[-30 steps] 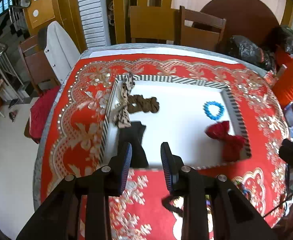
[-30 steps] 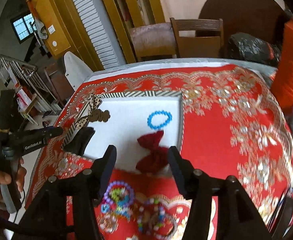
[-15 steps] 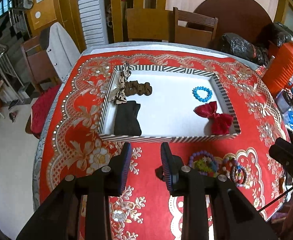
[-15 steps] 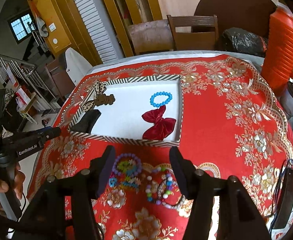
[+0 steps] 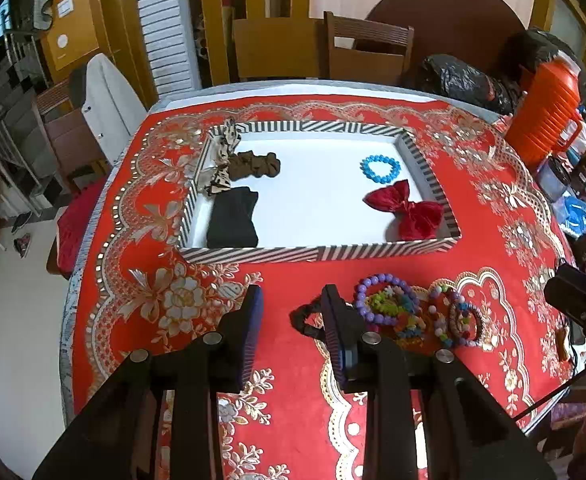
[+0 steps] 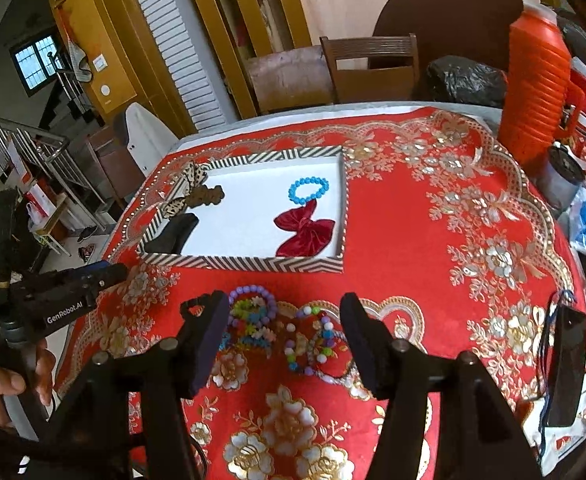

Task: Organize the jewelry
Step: 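Move the open left tool down toward the black scrunchie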

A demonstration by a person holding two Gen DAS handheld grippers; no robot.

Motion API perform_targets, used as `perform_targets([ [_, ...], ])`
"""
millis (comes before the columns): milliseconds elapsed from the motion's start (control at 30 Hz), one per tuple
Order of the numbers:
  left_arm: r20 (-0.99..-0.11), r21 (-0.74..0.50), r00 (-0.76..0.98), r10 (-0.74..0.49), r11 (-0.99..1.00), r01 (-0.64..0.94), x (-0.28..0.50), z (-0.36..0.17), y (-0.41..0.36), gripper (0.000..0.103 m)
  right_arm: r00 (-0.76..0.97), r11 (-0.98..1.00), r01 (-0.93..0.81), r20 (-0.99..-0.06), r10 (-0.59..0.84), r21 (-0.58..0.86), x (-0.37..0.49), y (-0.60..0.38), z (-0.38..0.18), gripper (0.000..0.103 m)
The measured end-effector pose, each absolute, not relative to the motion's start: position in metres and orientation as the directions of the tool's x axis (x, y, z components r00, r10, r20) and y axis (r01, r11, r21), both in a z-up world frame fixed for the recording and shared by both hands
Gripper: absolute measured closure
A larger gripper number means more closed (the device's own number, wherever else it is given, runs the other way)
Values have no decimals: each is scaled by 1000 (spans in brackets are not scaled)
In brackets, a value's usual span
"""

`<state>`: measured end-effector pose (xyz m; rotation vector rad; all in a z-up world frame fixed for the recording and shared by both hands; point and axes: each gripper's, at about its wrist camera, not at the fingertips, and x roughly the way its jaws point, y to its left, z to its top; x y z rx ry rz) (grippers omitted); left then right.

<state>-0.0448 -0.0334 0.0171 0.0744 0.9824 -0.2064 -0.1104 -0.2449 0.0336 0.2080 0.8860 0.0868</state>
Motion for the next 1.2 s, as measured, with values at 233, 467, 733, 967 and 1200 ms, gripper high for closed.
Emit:
perform_targets([
  [233, -835, -24, 531, -140, 975, 220, -48, 15, -37, 84, 626, 978, 26, -766, 147, 209, -117, -249, 30, 42],
  [467, -845, -27, 515, -143, 974, 226, -47, 10, -38, 84, 616, 978, 27, -774, 147, 207, -116, -250, 26, 42],
  [733, -862, -53, 485, -150, 977, 208, -39, 3, -29, 84, 603, 978, 28, -784, 147, 206, -113, -253, 21, 42],
  [967, -881, -63, 450, -146, 979, 195, -35, -7, -27, 84, 589, 977, 42, -795, 143, 207, -110, -259, 16, 42],
  [1200, -884, -63, 445, -144, 979, 193, -33, -10, -30, 84, 584, 978, 37, -798, 146, 206, -107, -261, 15, 42],
])
